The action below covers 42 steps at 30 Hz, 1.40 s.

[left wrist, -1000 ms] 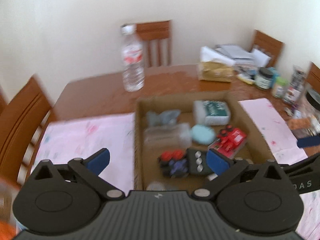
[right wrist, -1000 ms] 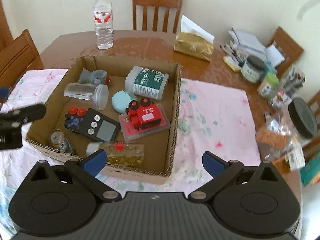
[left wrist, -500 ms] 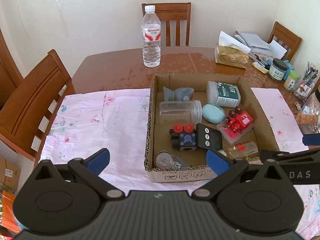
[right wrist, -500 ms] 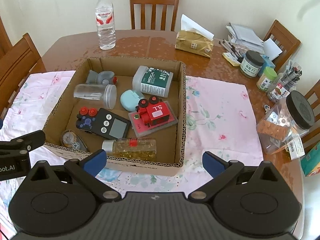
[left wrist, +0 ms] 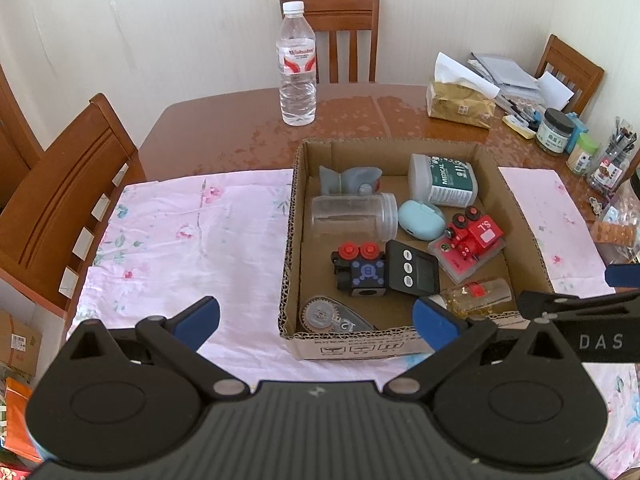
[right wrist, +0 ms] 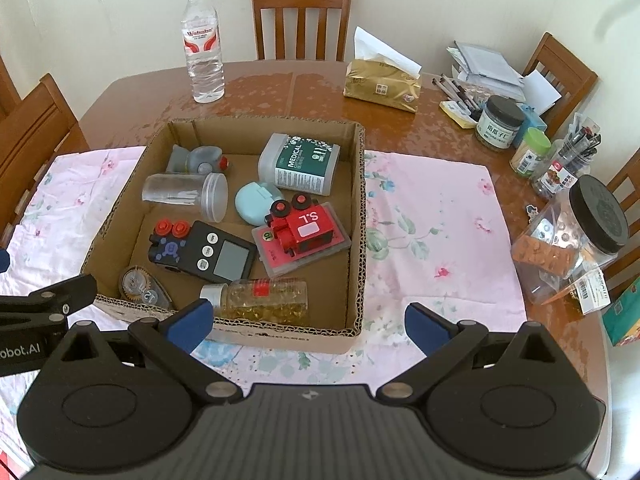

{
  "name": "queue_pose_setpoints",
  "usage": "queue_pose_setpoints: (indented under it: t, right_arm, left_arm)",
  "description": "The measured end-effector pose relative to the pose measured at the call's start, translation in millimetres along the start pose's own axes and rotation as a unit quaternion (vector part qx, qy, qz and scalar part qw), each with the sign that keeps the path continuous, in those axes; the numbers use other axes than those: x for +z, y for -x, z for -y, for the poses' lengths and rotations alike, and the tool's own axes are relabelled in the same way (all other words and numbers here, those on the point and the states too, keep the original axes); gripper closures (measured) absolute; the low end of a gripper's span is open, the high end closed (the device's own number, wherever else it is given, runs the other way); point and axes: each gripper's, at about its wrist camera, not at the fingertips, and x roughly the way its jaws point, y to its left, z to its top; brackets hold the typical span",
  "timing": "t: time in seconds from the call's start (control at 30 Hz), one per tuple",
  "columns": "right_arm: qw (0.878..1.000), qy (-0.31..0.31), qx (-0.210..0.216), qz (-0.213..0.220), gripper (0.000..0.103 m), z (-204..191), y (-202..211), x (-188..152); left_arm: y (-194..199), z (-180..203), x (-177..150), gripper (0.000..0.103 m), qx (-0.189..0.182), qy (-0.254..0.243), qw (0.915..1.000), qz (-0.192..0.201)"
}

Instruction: Organize rigid objects

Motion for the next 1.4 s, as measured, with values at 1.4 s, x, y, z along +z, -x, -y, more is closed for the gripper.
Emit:
queue_pose_setpoints:
  t: [1.4]
  right_arm:
    - [1.0, -0.011, -0.003, 0.002, 0.0, -1.1, 5.3, -1.8]
  left_arm:
    - [4.0, 0.8, -1.9, 0.001, 0.008, 0.008, 0.9998, -0.015]
